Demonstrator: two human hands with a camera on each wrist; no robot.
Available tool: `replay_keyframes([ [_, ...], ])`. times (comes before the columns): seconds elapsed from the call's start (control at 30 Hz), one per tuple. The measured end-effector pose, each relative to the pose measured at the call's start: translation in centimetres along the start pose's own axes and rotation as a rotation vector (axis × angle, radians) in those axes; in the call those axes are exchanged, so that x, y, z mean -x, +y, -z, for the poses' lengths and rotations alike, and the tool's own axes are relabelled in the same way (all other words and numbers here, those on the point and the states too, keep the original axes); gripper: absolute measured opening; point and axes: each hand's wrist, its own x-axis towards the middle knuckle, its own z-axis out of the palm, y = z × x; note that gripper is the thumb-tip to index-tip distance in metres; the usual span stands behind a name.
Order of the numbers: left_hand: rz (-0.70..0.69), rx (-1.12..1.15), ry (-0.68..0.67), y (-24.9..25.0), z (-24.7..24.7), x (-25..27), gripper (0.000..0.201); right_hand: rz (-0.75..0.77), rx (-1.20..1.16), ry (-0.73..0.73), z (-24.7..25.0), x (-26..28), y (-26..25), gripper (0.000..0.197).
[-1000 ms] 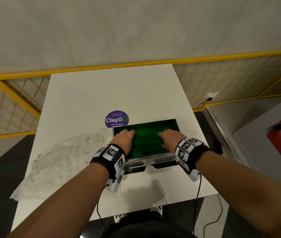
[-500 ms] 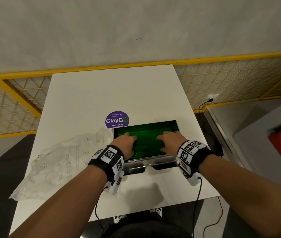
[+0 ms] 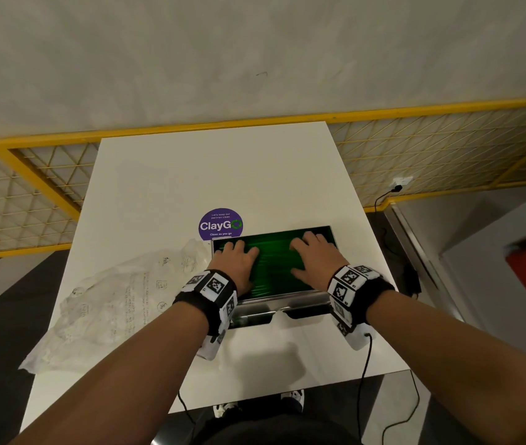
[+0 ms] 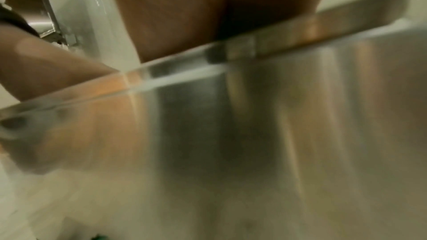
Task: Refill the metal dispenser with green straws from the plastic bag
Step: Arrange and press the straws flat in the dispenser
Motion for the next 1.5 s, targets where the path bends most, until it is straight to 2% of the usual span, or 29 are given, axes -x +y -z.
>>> replay_keyframes([
  [0.07,-0.013,-0.026,0.007,-0.1,-0.4,0.3,0.069,-0.015,0.014,-0.053,-0.3,0.2,0.2,0.066],
  [0.1,-0.021,-0.033,0.005,-0.1,-0.5,0.4,0.068,-0.023,0.020,-0.104,-0.4,0.2,0.2,0.069],
  [0.2,-0.027,0.005,0.025,0.0,-0.6,0.6,0.071,-0.007,0.028,-0.261,0.1,0.1,-0.1,0.063],
  [0.3,-0.013,0.054,0.041,0.3,-0.6,0.4,0.074,0.010,0.047,-0.288,0.4,0.2,-0.4,0.060],
  [0.43,-0.037,0.005,-0.130,0.6,-1.0,0.4,0.063,0.010,0.030,-0.430,0.4,0.2,-0.8,0.061],
  [0.57,-0.035,0.001,-0.092,0.7,-0.7,0.5,0.059,-0.020,-0.069,-0.351,0.1,0.2,-0.5,0.064],
  [0.67,-0.024,0.040,-0.198,1.1,-0.5,0.6,0.061,-0.045,-0.025,-0.458,-0.3,0.1,-0.7,0.066],
  [0.7,-0.018,0.027,-0.195,1.3,-0.4,0.8,0.061,-0.048,-0.017,-0.481,-0.2,0.1,-0.9,0.065],
  [0.8,-0.015,0.008,-0.059,1.8,-0.4,0.9,0.062,-0.062,-0.040,-0.424,0.2,0.1,-1.2,0.064],
  [0.87,-0.005,0.045,-0.069,1.9,-0.3,0.6,0.064,-0.099,-0.034,-0.406,0.1,0.0,-1.1,0.065],
  [1.0,0.044,0.073,-0.179,1.8,0.1,0.3,0.064,-0.126,-0.017,-0.476,-0.2,0.4,-1.4,0.068],
  [1.13,0.044,0.067,-0.041,1.2,0.0,0.7,0.057,-0.126,-0.027,-0.357,0.4,0.9,-1.3,0.062],
  [1.3,0.004,0.060,-0.043,0.9,-0.1,0.7,0.063,-0.113,0.065,-0.288,0.3,1.2,-0.9,0.038],
  [1.5,0.029,0.062,0.011,0.7,-0.4,0.6,0.041,-0.151,0.049,-0.222,0.4,1.3,-0.9,0.026],
])
